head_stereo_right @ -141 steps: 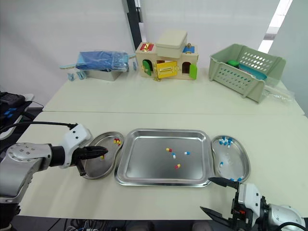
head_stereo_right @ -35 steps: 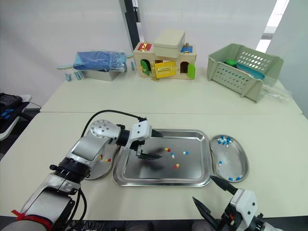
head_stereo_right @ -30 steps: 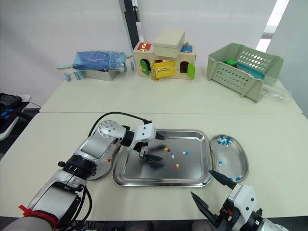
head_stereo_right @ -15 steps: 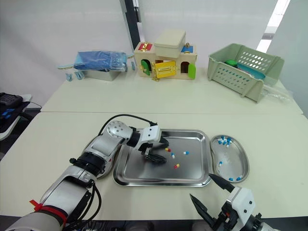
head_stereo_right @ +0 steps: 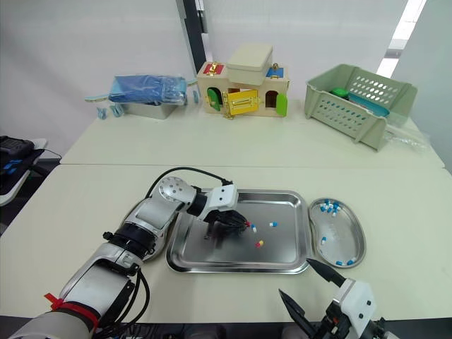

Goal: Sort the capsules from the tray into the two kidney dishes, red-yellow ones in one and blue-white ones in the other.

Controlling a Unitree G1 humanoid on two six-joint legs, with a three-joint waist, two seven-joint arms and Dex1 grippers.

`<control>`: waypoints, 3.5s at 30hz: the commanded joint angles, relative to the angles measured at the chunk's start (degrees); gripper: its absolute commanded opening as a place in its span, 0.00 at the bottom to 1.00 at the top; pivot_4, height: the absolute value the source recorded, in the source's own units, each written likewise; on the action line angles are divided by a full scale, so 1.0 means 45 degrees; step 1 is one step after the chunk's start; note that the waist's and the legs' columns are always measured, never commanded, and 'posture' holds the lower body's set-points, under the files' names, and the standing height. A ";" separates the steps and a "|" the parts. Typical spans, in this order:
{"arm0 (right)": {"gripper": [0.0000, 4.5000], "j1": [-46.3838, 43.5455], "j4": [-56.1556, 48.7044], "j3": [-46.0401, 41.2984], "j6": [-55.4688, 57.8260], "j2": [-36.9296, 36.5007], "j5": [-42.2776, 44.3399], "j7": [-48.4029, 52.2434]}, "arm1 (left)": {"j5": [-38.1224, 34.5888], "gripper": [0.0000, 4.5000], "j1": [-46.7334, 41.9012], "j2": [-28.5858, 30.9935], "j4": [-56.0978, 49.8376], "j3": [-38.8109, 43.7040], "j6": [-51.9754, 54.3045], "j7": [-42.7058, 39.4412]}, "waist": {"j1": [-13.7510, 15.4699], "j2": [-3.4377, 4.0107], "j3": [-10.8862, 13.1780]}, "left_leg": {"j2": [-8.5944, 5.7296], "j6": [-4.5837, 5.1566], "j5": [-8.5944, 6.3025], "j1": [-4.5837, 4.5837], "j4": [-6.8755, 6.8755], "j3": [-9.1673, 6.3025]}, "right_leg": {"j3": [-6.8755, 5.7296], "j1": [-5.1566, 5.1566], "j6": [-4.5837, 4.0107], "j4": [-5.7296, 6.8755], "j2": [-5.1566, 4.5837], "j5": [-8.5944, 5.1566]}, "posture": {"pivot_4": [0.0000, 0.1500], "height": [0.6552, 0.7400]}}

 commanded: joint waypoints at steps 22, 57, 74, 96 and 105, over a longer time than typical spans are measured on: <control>1.00 -0.2466 0.0971 -0.0416 0.0154 -0.2817 0.1913 0.2692 | -0.2998 0.00 0.5543 0.5674 -0.8744 0.6462 0.7410 0.2181 | -0.0005 0.0004 0.0000 | 0.0007 0.0001 0.0000 0.0001 -0.0002 -0.0043 | -0.0005 0.0014 -0.0002 -0.0006 0.0008 -0.0001 | 1.00 1.00; 1.00 -0.3566 0.2175 -0.0490 0.0318 -0.2962 0.2102 0.3460 | -0.3682 0.97 0.7885 0.6459 -0.8138 0.7118 0.7177 0.4325 | 0.0009 -0.0006 -0.0001 | 0.0007 0.0001 -0.0001 0.0001 -0.0007 -0.0042 | -0.0002 0.0012 -0.0004 -0.0004 0.0012 -0.0002 | 1.00 1.00; 1.00 -0.4421 0.3557 -0.5317 0.3756 -0.5140 0.4528 0.3398 | -0.3992 0.99 1.0098 0.8613 -0.5455 1.0982 0.6238 0.3679 | -0.0005 -0.0006 0.0000 | 0.0009 0.0004 -0.0002 0.0004 -0.0016 -0.0026 | 0.0009 0.0007 -0.0005 -0.0007 0.0012 -0.0002 | 1.00 1.00; 1.00 -0.7042 1.1686 -0.6191 0.1182 -0.6152 0.2336 0.6725 | -0.4067 0.99 1.1137 0.8573 -0.3068 1.1655 0.4362 0.3859 | -0.0047 -0.0011 0.0005 | 0.0017 0.0002 -0.0002 0.0004 -0.0026 0.0012 | 0.0023 -0.0006 -0.0009 -0.0002 0.0010 -0.0004 | 1.00 1.00; 1.00 -0.7268 1.2548 -0.6192 0.0848 -0.6539 0.1927 0.7217 | -0.4226 0.99 1.1381 0.8609 -0.3365 1.1472 0.3966 0.3345 | -0.0116 -0.0006 0.0008 | 0.0018 0.0002 -0.0002 0.0005 -0.0027 0.0014 | 0.0025 -0.0007 -0.0009 -0.0002 0.0010 -0.0004 | 1.00 1.00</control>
